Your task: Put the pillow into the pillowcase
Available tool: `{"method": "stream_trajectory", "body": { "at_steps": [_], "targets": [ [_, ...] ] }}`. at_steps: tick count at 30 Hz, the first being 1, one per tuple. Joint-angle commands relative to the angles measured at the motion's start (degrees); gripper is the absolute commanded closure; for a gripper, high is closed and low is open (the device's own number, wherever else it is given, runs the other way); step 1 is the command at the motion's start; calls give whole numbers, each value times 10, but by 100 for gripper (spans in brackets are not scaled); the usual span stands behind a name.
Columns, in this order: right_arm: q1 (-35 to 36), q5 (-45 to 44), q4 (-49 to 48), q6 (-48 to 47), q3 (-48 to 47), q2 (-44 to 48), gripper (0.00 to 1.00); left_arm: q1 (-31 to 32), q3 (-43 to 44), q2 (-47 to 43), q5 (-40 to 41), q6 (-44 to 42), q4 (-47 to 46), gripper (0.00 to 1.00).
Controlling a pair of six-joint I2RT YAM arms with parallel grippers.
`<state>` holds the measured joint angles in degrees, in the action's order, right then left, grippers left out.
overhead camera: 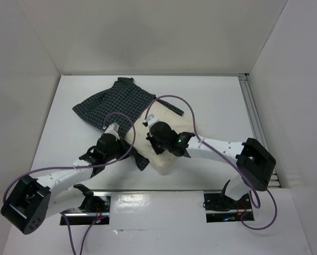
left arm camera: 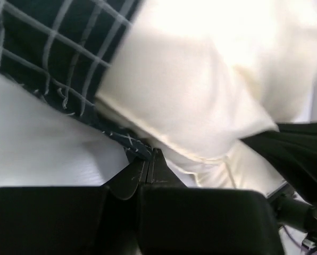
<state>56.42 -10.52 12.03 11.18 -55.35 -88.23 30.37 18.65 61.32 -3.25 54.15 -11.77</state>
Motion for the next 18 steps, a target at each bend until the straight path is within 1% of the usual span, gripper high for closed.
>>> {"method": "stream_trajectory", "body": {
  "at_steps": [1,3,4,5,7,8,10,11,12,13,15,16,17,18],
  "targets": [
    [-59,65,-91,15,-71,12,100,0,101,-24,-40,-46,9,100],
    [-77,82,-97,15,-127,18,100,0,146,-13,-70,-62,14,100],
    [-83,82,-97,15,-148,18,100,0,192,-3,-81,-70,14,100],
    [-96,82,-91,10,-196,18,100,0,215,20,-86,-83,14,100],
    [-111,82,-91,9,-236,6,100,0,263,48,-86,-101,23,100],
    [-126,87,-91,9,-263,6,100,-7,307,71,-113,-116,23,100],
    [-137,92,-110,9,-269,-18,100,-8,339,85,-158,-123,11,100],
    [-148,100,-116,26,-269,-31,100,-8,349,90,-182,-123,-11,100],
    [-158,130,-121,38,-269,-47,100,-8,350,95,-235,-114,-27,100],
    [-165,150,-139,52,-261,-86,100,-1,350,105,-260,-102,-45,100],
    [-180,189,-153,91,-251,-122,100,14,316,110,-307,-70,-92,100],
    [-180,197,-176,101,-240,-140,100,30,301,118,-315,-60,-107,100],
    [-180,197,-194,111,-226,-140,100,30,283,118,-315,-51,-121,100],
    [-180,197,-209,131,-210,-140,100,36,249,118,-321,-35,-131,100]
  ]
}}
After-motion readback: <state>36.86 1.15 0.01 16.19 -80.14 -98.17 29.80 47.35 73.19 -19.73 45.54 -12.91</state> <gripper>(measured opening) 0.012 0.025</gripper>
